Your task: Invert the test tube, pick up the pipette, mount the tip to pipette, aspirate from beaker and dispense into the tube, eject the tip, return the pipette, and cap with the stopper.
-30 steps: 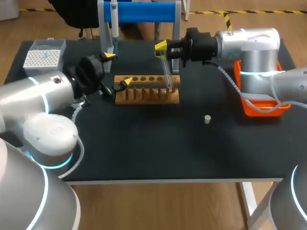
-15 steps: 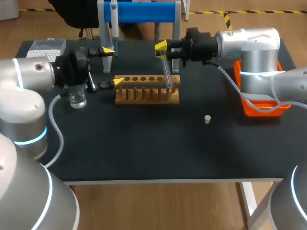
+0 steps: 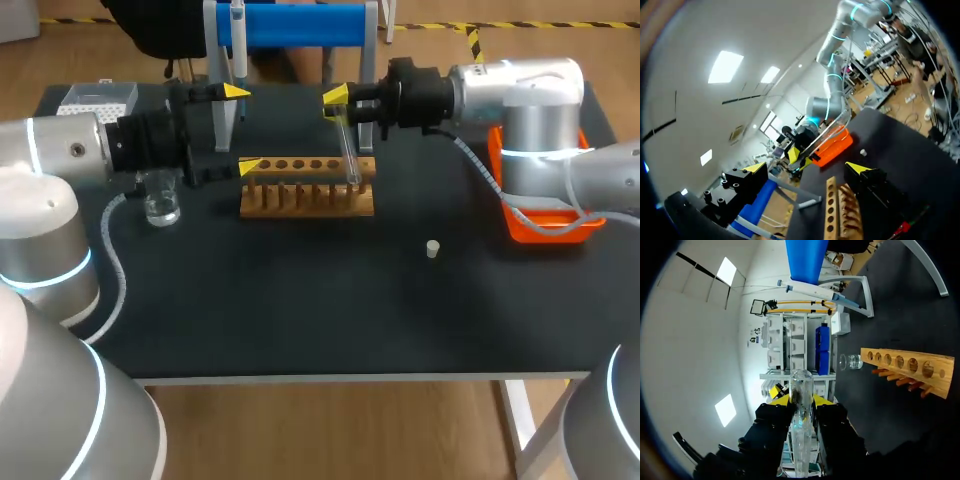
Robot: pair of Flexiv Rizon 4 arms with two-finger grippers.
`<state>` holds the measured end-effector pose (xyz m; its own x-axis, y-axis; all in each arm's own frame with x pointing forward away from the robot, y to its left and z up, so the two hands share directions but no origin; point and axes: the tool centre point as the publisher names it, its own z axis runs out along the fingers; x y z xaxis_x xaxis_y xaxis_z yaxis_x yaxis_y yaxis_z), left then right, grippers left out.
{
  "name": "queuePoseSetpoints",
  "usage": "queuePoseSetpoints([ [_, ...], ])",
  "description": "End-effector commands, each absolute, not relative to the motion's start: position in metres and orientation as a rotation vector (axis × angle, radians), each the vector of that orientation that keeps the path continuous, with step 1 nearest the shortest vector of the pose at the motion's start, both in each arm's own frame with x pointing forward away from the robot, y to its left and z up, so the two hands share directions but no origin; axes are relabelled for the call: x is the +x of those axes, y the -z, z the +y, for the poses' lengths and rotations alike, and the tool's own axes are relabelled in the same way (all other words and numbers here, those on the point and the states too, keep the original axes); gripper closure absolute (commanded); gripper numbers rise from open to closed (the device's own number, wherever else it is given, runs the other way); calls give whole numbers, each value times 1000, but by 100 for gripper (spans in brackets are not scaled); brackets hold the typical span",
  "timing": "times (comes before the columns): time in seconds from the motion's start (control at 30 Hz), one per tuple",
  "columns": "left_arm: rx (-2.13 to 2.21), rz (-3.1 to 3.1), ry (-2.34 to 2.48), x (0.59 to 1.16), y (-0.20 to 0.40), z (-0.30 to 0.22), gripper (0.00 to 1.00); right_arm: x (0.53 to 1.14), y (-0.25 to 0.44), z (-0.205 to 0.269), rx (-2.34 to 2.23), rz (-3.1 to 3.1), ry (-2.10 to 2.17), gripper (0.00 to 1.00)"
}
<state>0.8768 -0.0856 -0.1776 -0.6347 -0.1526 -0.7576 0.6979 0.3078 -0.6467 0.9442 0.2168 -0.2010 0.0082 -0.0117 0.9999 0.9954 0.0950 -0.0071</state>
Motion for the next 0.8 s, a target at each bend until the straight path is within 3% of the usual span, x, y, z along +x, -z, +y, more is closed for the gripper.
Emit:
queuePoseSetpoints([
  [0.03,722,1579,1108,870,179,-86,0,945,201,217,-1135,-1240,1138,100],
  [0.8,1011,1330,991,876,195,-110,0,945,201,217,-1135,-1240,1138,100],
])
